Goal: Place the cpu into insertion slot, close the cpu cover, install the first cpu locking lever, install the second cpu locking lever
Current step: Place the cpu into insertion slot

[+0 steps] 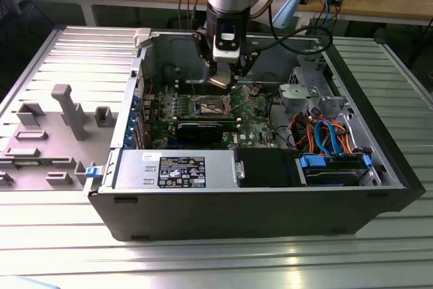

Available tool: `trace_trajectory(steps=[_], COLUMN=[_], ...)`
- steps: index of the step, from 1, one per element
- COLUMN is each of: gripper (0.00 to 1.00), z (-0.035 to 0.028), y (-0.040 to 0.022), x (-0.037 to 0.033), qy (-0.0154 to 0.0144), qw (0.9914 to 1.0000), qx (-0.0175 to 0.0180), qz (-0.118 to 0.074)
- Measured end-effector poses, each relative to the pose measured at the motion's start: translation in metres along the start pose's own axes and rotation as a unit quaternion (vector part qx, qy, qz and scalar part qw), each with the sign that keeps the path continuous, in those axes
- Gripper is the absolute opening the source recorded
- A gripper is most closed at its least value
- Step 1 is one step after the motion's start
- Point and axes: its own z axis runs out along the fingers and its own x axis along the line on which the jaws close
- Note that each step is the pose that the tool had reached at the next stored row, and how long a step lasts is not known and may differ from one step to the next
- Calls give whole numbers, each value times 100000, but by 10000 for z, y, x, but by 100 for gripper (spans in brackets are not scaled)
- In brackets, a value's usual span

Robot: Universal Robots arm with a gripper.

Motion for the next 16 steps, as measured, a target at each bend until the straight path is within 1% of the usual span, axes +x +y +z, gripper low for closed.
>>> trace_trajectory(steps=[16], gripper=[55], z=[0], y=[0], x=[0], qy=[-137], qw=[99987], qx=[-31], qz=[1624])
